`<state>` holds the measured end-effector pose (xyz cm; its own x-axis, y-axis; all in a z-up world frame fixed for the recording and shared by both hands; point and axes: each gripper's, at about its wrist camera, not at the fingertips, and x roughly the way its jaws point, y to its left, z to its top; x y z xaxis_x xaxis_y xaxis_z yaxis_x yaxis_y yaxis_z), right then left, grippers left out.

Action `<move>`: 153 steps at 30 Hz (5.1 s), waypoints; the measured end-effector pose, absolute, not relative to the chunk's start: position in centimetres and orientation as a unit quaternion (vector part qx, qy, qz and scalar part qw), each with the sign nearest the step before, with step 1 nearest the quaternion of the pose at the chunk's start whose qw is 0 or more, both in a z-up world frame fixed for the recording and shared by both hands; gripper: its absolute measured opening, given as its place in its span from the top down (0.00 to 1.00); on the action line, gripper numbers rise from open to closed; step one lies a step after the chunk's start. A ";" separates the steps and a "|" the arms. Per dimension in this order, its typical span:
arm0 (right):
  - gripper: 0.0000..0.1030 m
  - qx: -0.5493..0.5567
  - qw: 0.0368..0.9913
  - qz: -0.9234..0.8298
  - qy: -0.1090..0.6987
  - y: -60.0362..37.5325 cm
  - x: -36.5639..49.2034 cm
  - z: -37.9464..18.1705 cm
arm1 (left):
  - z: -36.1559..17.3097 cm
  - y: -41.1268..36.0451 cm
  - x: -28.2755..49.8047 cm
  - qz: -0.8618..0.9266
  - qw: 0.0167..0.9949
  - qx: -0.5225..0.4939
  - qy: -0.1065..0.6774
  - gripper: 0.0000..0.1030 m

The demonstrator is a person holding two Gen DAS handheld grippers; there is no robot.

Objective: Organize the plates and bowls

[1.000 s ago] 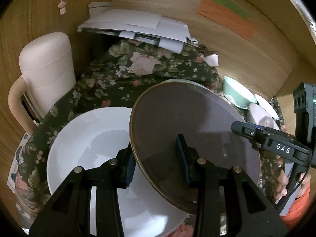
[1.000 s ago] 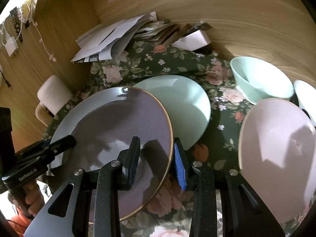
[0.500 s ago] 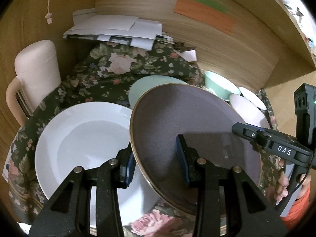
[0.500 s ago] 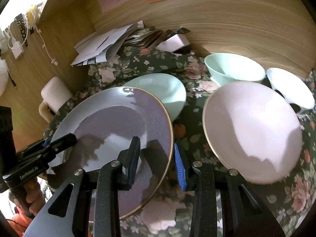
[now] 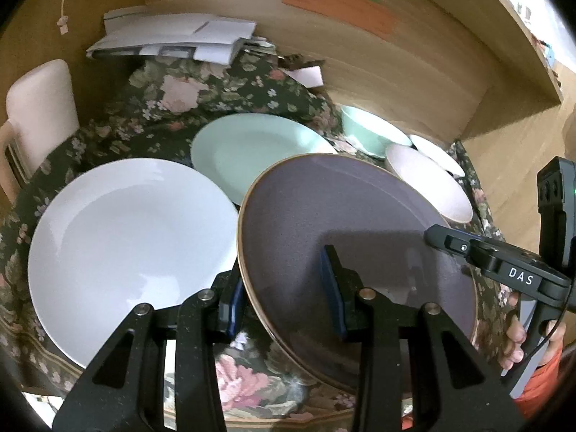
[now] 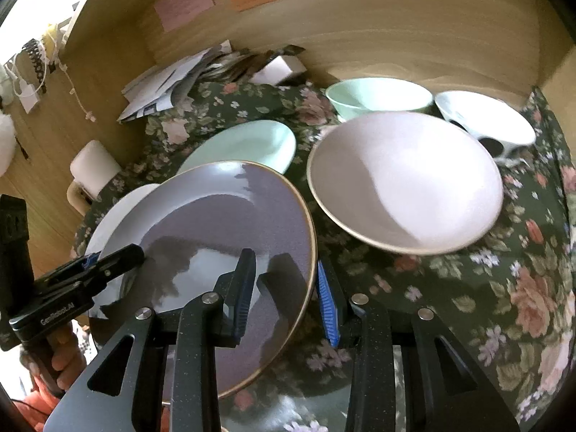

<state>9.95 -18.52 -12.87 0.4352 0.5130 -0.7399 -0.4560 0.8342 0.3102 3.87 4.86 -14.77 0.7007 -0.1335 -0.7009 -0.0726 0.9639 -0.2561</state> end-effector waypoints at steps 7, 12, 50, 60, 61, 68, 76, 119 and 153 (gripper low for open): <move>0.70 0.041 0.844 0.275 0.458 -20.1 9.5 -13.7 | -15.7 3.4 4.0 -0.030 0.906 -0.131 0.401 0.63; 0.70 0.042 0.843 0.269 0.464 -20.9 9.2 -14.3 | -16.2 2.7 4.2 -0.036 0.903 -0.131 0.409 0.63; 0.56 0.004 0.870 0.246 0.428 -20.6 8.8 -12.6 | -15.1 2.7 5.2 -0.015 0.922 -0.087 0.376 0.41; 0.38 -0.011 0.878 0.289 0.382 -16.9 8.8 -9.8 | -12.3 5.6 4.0 0.025 0.939 -0.095 0.329 0.27; 0.38 -0.013 0.877 0.295 0.380 -16.4 8.8 -9.6 | -12.1 6.0 3.9 0.030 0.940 -0.096 0.326 0.26; 0.36 -0.025 0.864 0.332 0.378 -12.8 9.1 -9.4 | -11.8 9.3 2.6 0.075 0.939 -0.110 0.317 0.23; 0.36 -0.048 0.841 0.371 0.391 -8.7 9.2 -10.3 | -13.2 13.5 0.8 0.132 0.925 -0.130 0.332 0.23; 0.75 -0.094 0.743 0.409 0.522 2.6 12.4 -17.2 | -17.2 20.0 0.2 0.127 0.883 -0.181 0.414 0.52; 0.75 -0.048 0.808 0.383 0.445 -6.5 11.1 -11.2 | -12.5 14.2 1.3 0.073 0.917 -0.136 0.367 0.51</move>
